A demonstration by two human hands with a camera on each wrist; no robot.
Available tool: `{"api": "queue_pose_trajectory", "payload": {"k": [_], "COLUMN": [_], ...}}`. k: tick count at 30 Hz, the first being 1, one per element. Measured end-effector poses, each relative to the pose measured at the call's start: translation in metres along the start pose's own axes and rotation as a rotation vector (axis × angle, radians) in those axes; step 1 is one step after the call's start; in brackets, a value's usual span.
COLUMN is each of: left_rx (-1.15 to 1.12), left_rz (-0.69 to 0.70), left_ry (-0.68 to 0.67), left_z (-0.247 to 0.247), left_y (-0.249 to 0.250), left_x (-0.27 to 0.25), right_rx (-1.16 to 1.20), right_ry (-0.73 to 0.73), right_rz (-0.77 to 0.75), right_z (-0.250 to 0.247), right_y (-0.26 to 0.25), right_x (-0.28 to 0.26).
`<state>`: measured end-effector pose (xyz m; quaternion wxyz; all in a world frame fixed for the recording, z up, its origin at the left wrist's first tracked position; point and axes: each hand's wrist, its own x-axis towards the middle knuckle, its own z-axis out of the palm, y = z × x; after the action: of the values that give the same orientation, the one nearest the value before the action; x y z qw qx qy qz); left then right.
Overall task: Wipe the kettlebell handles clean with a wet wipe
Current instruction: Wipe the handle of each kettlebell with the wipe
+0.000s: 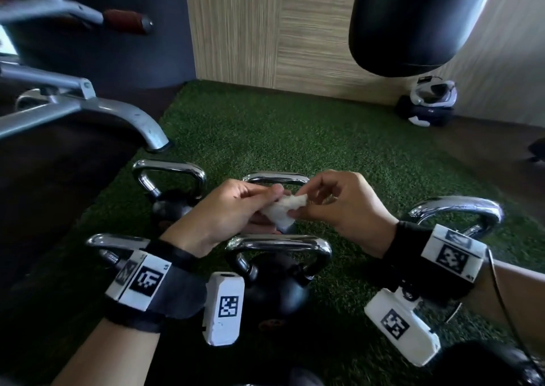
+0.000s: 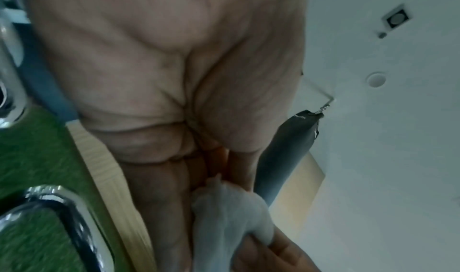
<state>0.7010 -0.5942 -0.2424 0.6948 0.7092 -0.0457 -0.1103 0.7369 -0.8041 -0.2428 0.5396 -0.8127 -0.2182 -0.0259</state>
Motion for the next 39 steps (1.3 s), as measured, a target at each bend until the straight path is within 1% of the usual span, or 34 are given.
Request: {"api": "queue_pose_trajectory", "payload": {"k": [4,6,7,8,9,11,12,13,14,15,17,19,21,24,28,29,32,34,36,38,39], "left_rx": [-0.106,-0.136,-0.107,-0.008,0.174,0.582,0.698,0.764,0.817,0.865,0.944,0.962,0.955,0.951,0.849,0.832,0.816,0.68,0.531,0.47,0.462], "left_rz": [-0.008,0.014,0.042,0.099,0.188,0.395,0.479,0.537,0.579,0.606,0.616,0.622,0.623,0.645,0.625,0.63,0.677,0.609,0.479,0.385,0.369], "left_ry": [-0.06,-0.068,-0.065,-0.036,0.035,0.242,0.307,0.314,0.288,0.255,0.206,0.213,0.237,0.282,0.501,0.515,0.484,0.52,0.573,0.587,0.589], "left_z": [0.003,0.003,0.003,0.002,0.0,-0.004,-0.002,0.0,0.003,0.007,0.013,0.017,0.021,0.016,-0.012,-0.015,-0.01,-0.012,-0.021,-0.027,-0.027], "left_y": [-0.013,-0.017,-0.018,-0.02,-0.023,-0.028,-0.03,-0.034,-0.038,-0.043,-0.055,-0.066,-0.074,-0.08,-0.089,-0.092,-0.104,-0.112,-0.119,-0.123,-0.125], "left_x": [-0.001,-0.001,-0.002,-0.002,-0.003,-0.006,-0.009,-0.011,-0.012,-0.012,-0.008,-0.003,0.0,-0.004,-0.016,-0.019,-0.025,-0.027,-0.027,-0.026,-0.027], "right_rx": [-0.049,-0.039,-0.02,-0.001,0.018,0.02,-0.024,-0.078,-0.109,-0.111,-0.052,0.009,0.005,-0.013,-0.003,-0.005,-0.004,-0.005,-0.005,-0.01,-0.012], "right_ry": [0.097,0.095,0.072,0.05,0.042,0.1,0.148,0.183,0.181,0.149,0.068,0.017,-0.027,0.011,0.026,0.028,0.033,0.039,0.038,0.031,0.032], "right_rz": [-0.045,-0.021,-0.003,0.016,0.038,0.113,0.182,0.277,0.381,0.474,0.585,0.582,0.555,0.523,0.467,0.466,0.484,0.495,0.511,0.514,0.514], "right_z": [0.004,0.003,0.002,0.0,-0.002,-0.006,-0.008,-0.008,-0.007,-0.003,0.008,0.021,0.035,0.049,0.055,0.055,0.054,0.054,0.055,0.055,0.055], "right_y": [0.006,0.012,0.016,0.022,0.03,0.054,0.069,0.086,0.1,0.113,0.133,0.145,0.151,0.152,0.151,0.153,0.157,0.159,0.159,0.16,0.159], "right_x": [0.0,-0.004,-0.007,-0.011,-0.015,-0.026,-0.033,-0.041,-0.049,-0.056,-0.066,-0.07,-0.072,-0.071,-0.071,-0.072,-0.073,-0.073,-0.073,-0.074,-0.074]}}
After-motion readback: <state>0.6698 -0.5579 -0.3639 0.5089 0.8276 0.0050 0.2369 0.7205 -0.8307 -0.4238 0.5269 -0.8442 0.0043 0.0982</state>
